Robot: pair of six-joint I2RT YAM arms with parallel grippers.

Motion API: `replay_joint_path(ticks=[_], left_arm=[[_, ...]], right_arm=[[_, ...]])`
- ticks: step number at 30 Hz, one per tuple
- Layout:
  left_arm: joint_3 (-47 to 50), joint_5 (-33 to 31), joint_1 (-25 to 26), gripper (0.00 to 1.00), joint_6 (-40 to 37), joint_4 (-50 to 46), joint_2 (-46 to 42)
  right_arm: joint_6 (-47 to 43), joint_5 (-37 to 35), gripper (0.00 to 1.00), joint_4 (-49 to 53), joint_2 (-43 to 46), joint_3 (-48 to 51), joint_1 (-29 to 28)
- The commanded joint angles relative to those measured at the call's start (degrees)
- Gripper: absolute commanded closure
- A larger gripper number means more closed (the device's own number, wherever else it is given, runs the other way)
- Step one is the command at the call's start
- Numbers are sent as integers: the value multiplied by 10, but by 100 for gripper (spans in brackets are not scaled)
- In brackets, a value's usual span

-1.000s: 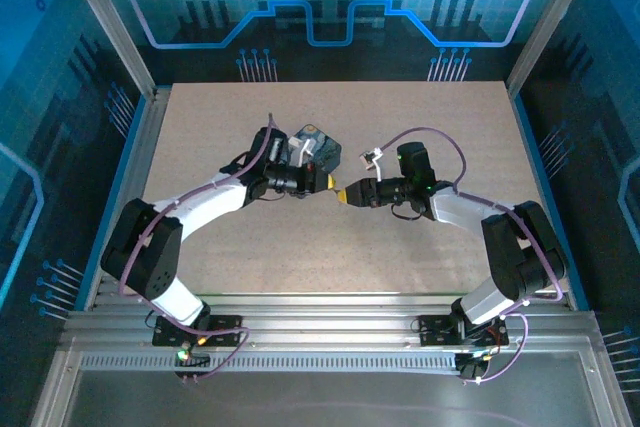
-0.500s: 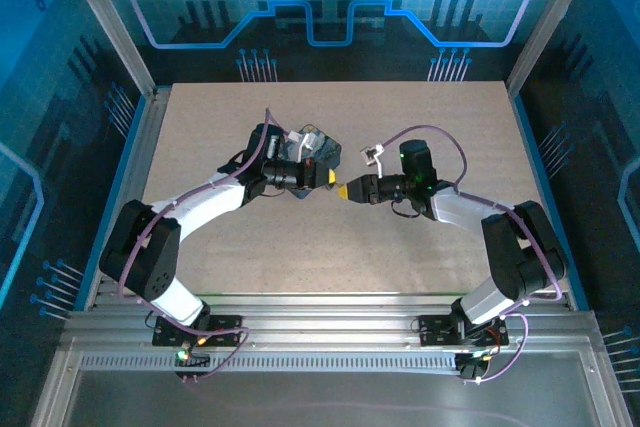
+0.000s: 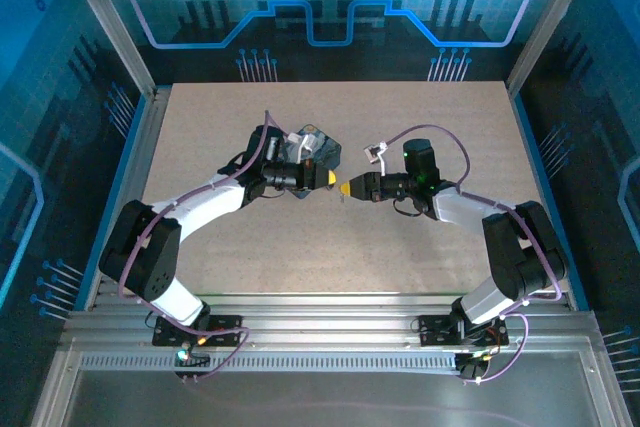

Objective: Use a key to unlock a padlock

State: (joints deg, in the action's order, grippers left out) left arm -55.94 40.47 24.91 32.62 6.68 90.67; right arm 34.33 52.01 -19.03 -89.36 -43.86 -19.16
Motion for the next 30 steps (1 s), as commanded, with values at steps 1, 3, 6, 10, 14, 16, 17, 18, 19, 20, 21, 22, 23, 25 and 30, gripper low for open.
replay_joint_path(ticks=[1, 3, 6, 10, 14, 16, 17, 18, 19, 20, 21, 22, 23, 25, 30], left_arm=[[11, 21, -5, 100, 9, 23, -13], [12, 23, -5, 100, 11, 28, -12], [14, 26, -5, 100, 14, 31, -12], [17, 24, -5, 100, 17, 35, -12], [19, 24, -5, 100, 20, 40, -11], [20, 24, -6, 100, 20, 41, -11], [20, 24, -7, 100, 21, 41, -12], [20, 24, -7, 100, 21, 41, -12], [20, 24, -7, 100, 21, 41, -13], [20, 24, -9, 100, 22, 42, -13], [21, 24, -10, 100, 22, 42, -15], [20, 24, -10, 100, 23, 43, -15], [21, 26, -11, 100, 24, 43, -15], [20, 27, -12, 100, 23, 43, -16], [23, 27, -13, 100, 26, 47, -16]], right_arm=[[3, 16, 71, -18, 5, 2, -1], [4, 14, 71, -18, 4, 1, -3], [11, 12, 72, -28, 3, 3, -4], [20, 13, 74, -40, -3, 2, -7], [25, 16, 74, -46, -11, -1, -14], [25, 16, 75, -48, -13, -1, -16], [25, 16, 75, -48, -14, 0, -17], [24, 15, 75, -49, -14, 1, -17], [25, 16, 75, -49, -14, 2, -17], [25, 16, 75, -49, -15, 2, -16], [24, 17, 76, -49, -15, 3, -16], [24, 17, 76, -50, -15, 4, -17], [25, 17, 77, -51, -15, 6, -16], [26, 17, 80, -53, -15, 7, -17], [38, 23, 87, -77, -17, 12, -17]])
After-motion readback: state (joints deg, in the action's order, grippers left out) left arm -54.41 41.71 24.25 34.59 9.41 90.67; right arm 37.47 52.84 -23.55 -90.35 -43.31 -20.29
